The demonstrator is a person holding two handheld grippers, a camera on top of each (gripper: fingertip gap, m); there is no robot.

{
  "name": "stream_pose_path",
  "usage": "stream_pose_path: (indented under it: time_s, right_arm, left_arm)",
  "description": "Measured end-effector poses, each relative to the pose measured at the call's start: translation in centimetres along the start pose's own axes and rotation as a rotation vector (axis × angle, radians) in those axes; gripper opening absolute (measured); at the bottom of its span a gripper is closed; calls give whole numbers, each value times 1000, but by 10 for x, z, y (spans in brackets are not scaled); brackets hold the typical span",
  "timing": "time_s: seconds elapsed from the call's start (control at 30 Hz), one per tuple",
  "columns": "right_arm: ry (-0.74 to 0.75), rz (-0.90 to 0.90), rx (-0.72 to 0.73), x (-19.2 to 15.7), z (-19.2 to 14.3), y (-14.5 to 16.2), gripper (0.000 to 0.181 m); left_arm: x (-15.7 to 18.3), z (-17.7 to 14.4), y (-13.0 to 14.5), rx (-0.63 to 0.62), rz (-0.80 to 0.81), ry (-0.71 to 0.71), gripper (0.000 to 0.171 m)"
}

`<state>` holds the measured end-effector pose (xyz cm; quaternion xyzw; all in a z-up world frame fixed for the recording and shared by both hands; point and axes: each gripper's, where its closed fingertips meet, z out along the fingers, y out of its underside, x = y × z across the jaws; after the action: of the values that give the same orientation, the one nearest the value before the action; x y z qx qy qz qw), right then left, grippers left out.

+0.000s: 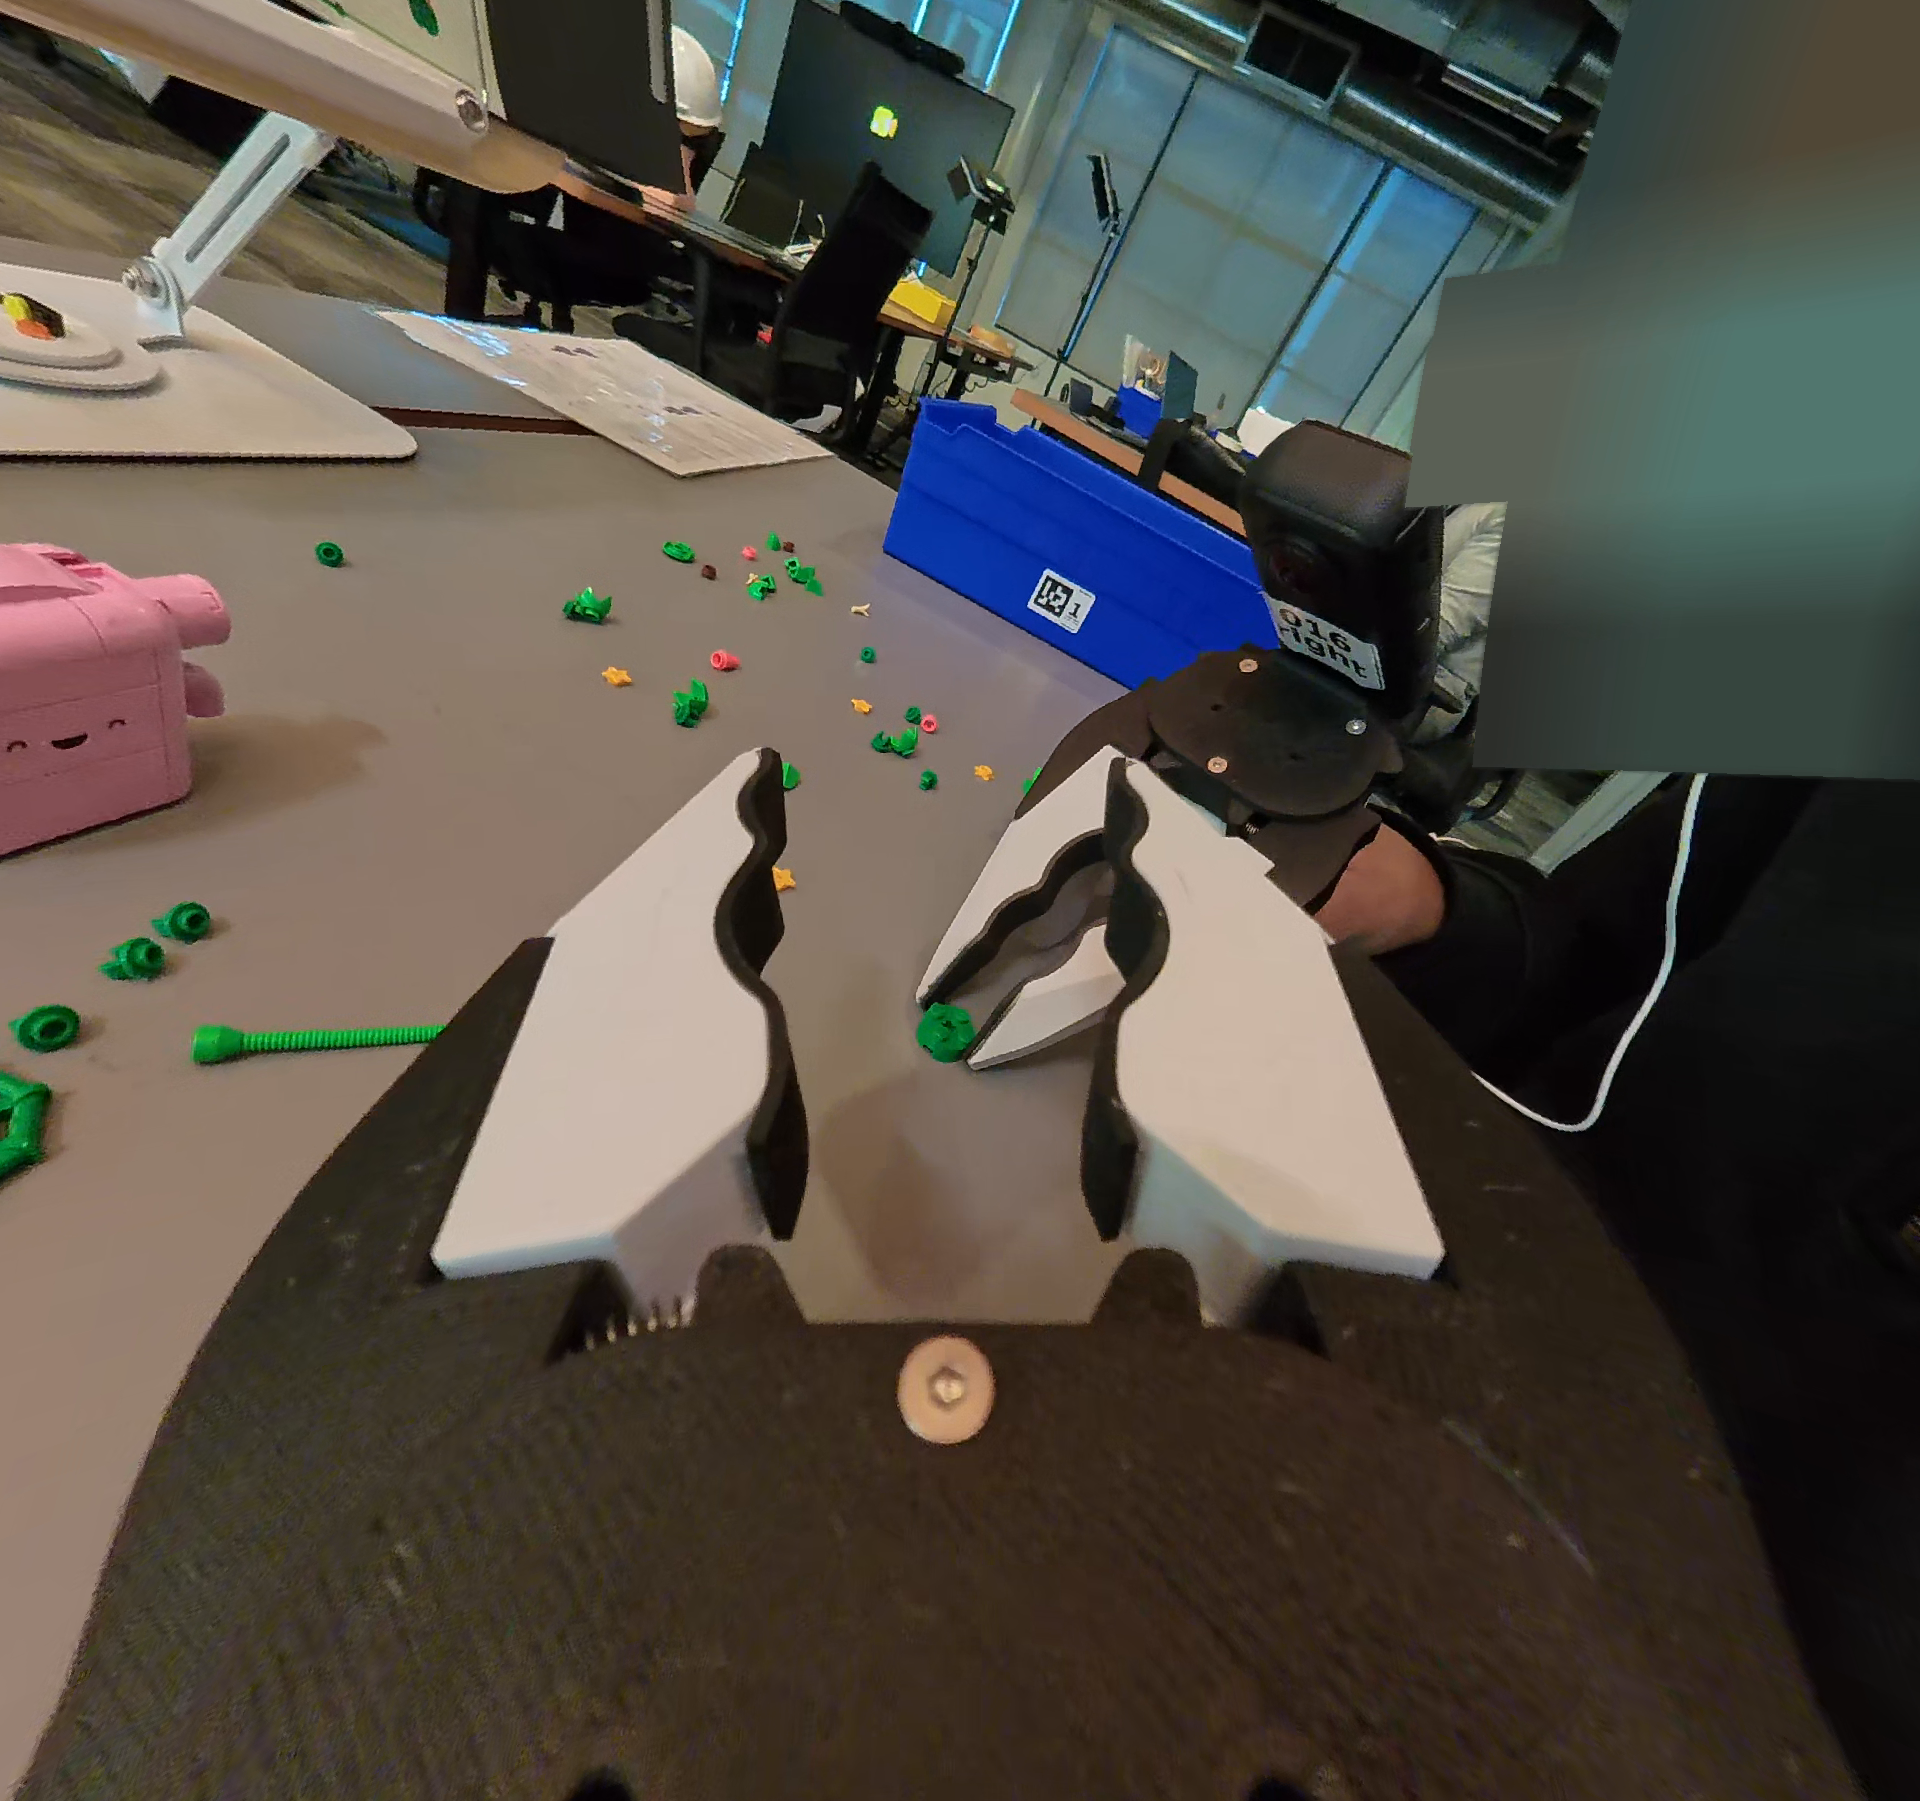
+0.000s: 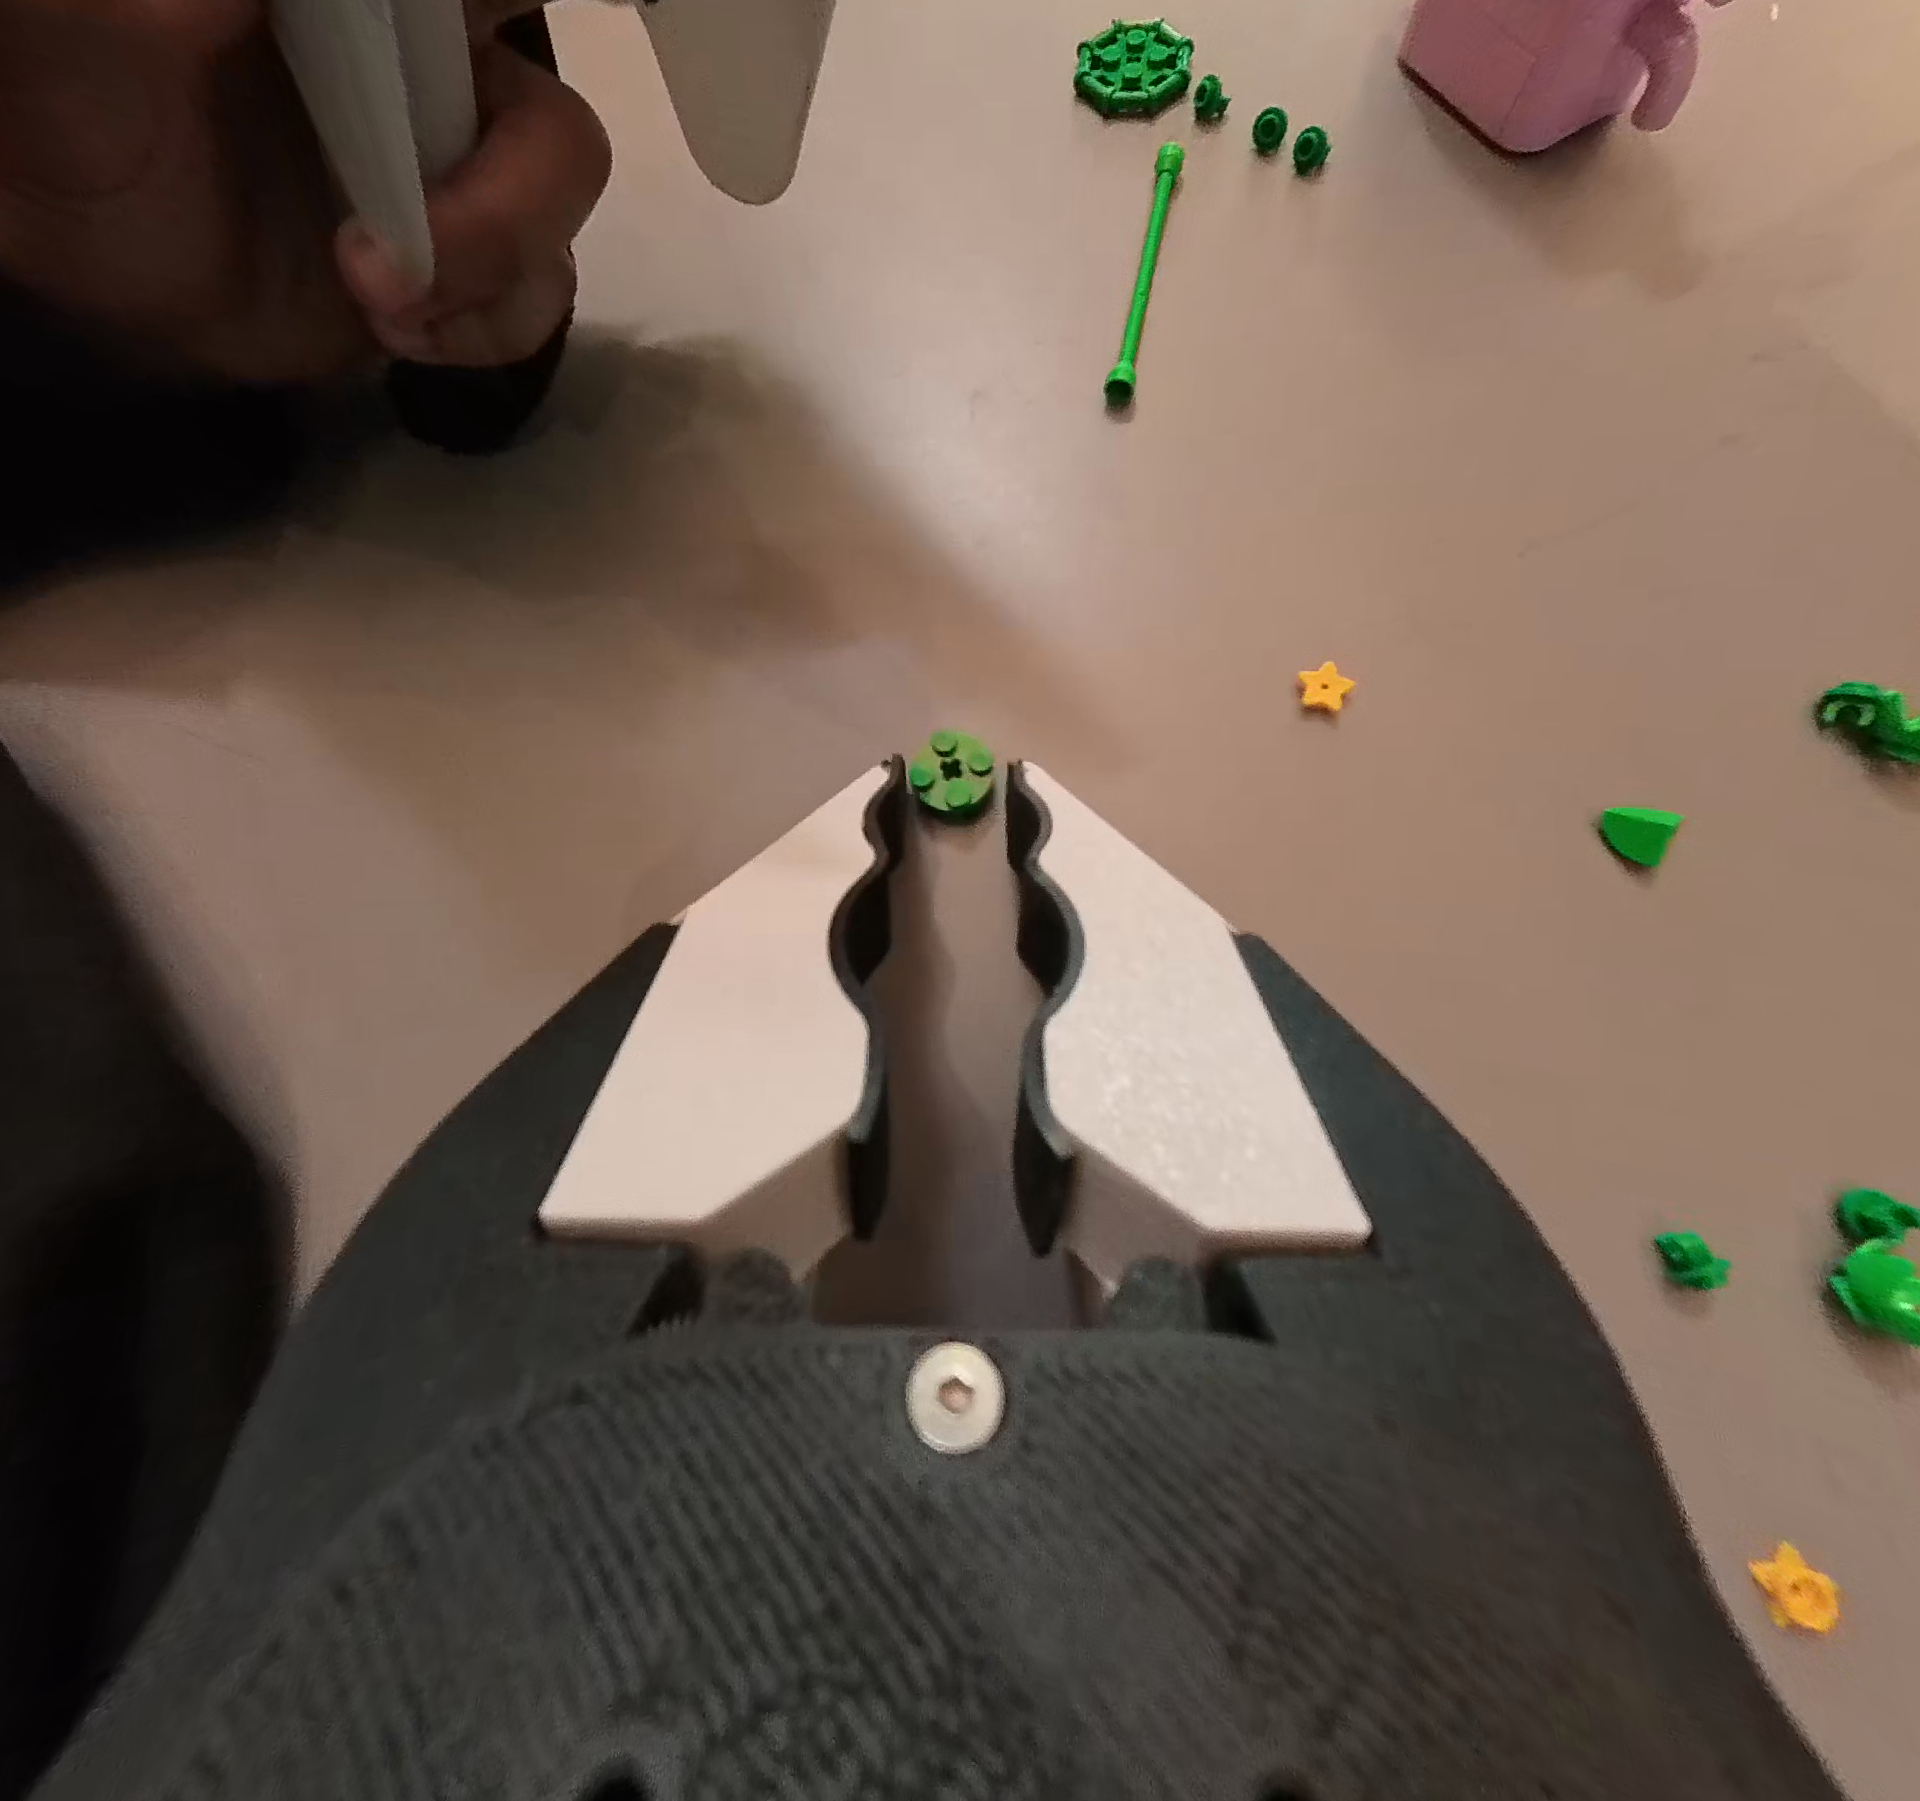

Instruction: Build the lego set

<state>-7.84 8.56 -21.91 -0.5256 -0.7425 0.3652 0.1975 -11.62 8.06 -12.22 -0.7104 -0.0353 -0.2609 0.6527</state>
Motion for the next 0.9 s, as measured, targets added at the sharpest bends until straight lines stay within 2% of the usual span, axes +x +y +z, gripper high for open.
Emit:
stream_pose_path:
  time_s: [0.5,0.63,0.9]
  right_arm:
    - [-38,34,2,0,-1,-1,19]
    - [-18,35,11,3,-2,-2,28]
    - [30,35,138,13,-13,-19,34]
  left_arm:
    - [-4,0,0,0,0,-11,58]
    - [-5,0,-1,2,12,-16,57]
    - [-5,-2,-3,-2,72,-33,44]
